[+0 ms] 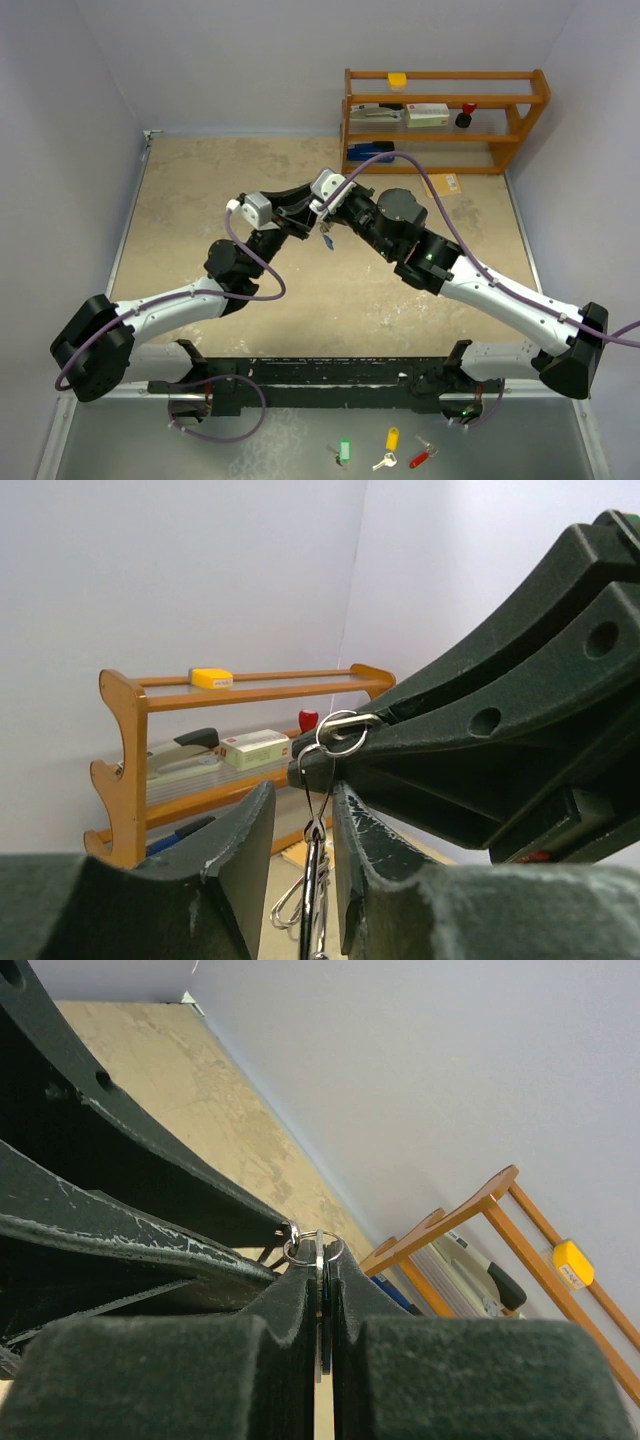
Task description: Remove the keys from the keyring
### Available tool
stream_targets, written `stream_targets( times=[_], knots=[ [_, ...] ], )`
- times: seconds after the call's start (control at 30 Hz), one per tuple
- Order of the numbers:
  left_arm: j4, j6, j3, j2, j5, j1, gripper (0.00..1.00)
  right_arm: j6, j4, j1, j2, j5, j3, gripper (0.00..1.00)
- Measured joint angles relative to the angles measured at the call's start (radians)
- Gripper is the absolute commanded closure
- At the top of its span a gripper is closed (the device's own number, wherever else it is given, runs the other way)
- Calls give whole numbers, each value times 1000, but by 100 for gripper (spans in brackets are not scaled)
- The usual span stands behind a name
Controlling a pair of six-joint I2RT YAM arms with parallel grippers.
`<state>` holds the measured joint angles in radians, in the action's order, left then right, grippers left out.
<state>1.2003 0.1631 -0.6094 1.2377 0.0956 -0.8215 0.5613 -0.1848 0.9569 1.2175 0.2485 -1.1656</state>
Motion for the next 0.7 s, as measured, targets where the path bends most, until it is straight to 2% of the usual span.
stream_targets(
  times=[0.27, 0.4, 0.7],
  knots=[
    [-21, -14, 0, 0, -17, 0, 84, 0, 0, 3, 0, 4, 0, 100],
    [-19, -30, 2, -6, -10, 0, 100, 0, 1, 5, 0, 4, 0, 100],
    [10, -76, 39, -54, 23, -11, 100, 3, 7, 13, 8, 5, 0, 100]
  ],
)
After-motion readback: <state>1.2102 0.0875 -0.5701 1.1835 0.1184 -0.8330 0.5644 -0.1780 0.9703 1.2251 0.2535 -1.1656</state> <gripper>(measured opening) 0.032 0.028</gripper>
